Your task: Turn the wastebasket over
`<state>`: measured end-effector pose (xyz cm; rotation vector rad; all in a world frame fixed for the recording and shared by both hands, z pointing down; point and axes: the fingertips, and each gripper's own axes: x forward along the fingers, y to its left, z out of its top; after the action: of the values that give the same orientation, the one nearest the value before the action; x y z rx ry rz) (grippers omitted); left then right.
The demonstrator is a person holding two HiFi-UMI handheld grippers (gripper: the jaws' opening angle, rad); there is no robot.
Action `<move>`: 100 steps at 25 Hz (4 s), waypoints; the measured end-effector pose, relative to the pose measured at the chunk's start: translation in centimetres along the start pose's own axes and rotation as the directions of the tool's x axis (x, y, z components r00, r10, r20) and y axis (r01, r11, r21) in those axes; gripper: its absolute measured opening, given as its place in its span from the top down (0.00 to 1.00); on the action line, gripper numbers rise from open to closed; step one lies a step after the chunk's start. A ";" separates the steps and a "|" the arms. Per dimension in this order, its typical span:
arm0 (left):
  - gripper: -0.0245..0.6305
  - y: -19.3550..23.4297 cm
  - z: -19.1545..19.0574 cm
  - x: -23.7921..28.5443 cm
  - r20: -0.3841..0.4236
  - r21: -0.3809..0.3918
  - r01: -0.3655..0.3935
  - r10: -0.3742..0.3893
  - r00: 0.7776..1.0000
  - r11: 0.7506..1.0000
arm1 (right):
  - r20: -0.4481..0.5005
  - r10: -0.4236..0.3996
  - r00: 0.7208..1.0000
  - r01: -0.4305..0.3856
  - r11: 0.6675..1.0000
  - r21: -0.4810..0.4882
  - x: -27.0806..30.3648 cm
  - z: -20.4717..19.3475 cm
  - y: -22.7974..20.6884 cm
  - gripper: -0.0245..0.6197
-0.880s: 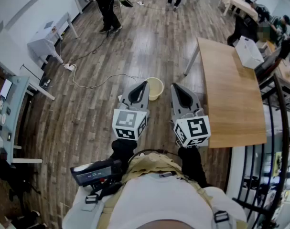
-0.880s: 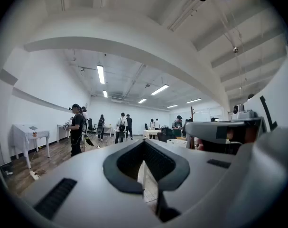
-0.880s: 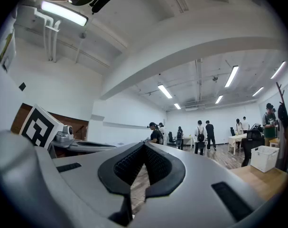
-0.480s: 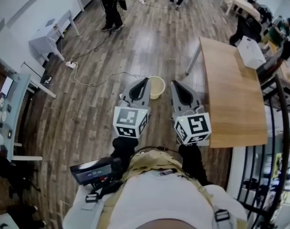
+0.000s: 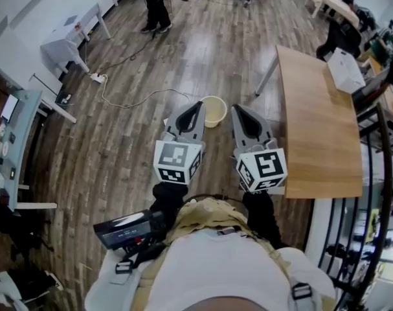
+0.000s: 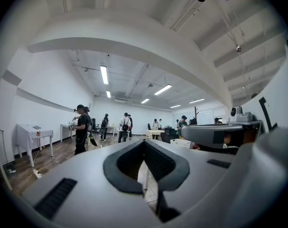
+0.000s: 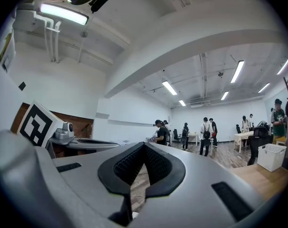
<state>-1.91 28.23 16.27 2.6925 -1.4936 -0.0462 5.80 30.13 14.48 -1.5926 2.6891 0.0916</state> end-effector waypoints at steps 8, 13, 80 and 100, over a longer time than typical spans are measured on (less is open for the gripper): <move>0.96 1.3 -1.2 -0.4 -0.027 -0.019 0.004 -0.005 1.000 1.000 | -0.019 -0.008 1.000 0.008 1.000 0.023 0.8 -1.2 0.8 0.93; 0.96 2.6 -2.6 -0.9 -0.063 -0.030 0.009 -0.011 0.998 1.000 | -0.047 -0.012 0.999 0.013 0.999 0.038 1.6 -2.5 2.0 0.93; 0.96 27.3 -60.0 26.4 -0.790 -0.226 -0.265 -0.017 0.613 0.937 | -0.699 0.287 0.655 -0.003 0.926 0.378 33.2 -66.2 -14.7 0.93; 0.96 30.1 -78.4 27.9 -0.859 -0.255 -0.168 -0.143 0.492 0.952 | -0.849 0.408 0.336 -0.137 0.913 0.385 36.1 -94.6 -12.5 0.92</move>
<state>-8.18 -8.18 96.64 1.8722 -1.0105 0.8909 1.03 -12.92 106.84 -1.2319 3.4466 -1.5807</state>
